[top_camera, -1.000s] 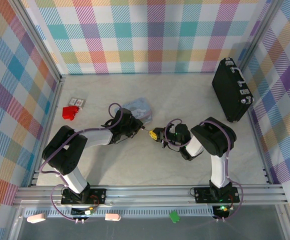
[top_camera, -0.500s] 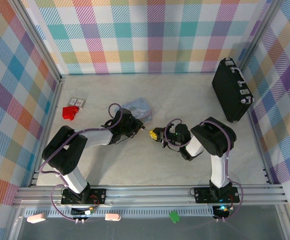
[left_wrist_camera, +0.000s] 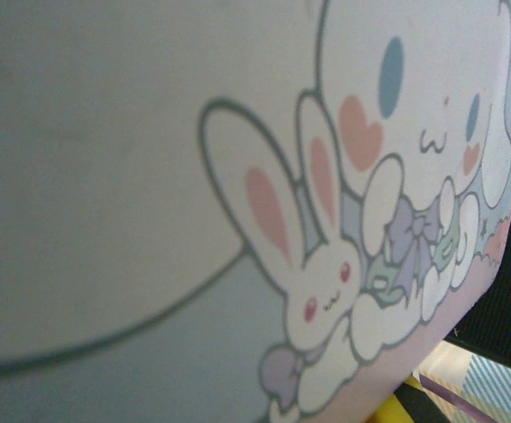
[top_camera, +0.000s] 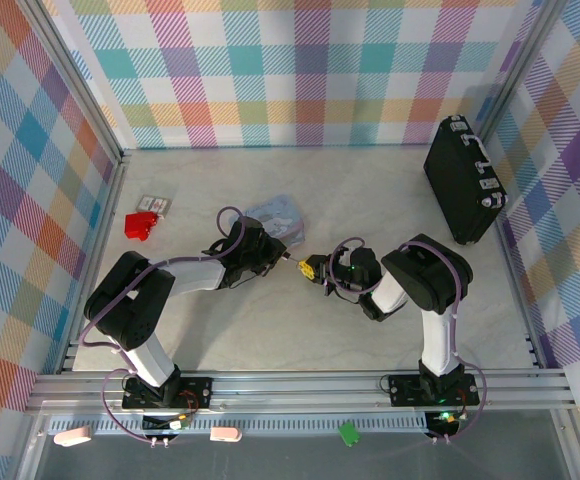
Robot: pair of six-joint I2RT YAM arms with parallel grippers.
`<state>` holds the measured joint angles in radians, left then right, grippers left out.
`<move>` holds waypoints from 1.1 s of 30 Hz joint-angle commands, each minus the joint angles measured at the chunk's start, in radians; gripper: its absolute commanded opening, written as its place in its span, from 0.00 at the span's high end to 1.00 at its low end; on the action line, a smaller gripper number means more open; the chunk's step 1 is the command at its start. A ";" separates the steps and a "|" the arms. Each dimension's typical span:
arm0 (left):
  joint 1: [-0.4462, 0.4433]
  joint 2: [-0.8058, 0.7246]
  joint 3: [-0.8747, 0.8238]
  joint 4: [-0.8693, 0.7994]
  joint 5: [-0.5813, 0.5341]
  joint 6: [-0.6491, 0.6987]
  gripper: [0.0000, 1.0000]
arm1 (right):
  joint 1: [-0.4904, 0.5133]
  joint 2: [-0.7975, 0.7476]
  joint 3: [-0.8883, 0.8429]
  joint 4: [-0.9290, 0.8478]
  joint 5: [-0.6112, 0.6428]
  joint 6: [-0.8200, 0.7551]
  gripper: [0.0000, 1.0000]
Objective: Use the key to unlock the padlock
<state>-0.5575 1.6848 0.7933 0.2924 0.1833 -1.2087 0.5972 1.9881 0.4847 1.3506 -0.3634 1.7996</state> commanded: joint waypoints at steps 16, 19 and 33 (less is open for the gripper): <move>0.014 -0.005 -0.007 0.059 0.044 -0.031 0.94 | 0.015 -0.011 0.017 0.056 -0.008 0.014 1.00; 0.016 -0.011 -0.008 0.059 0.044 -0.031 0.94 | 0.016 -0.011 0.019 0.056 -0.005 0.014 1.00; 0.010 -0.032 -0.011 0.079 0.058 -0.063 0.94 | 0.018 -0.012 0.038 0.056 -0.003 0.033 1.00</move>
<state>-0.5552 1.6848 0.7895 0.3111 0.1860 -1.2232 0.6044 1.9881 0.4969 1.3537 -0.3603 1.8156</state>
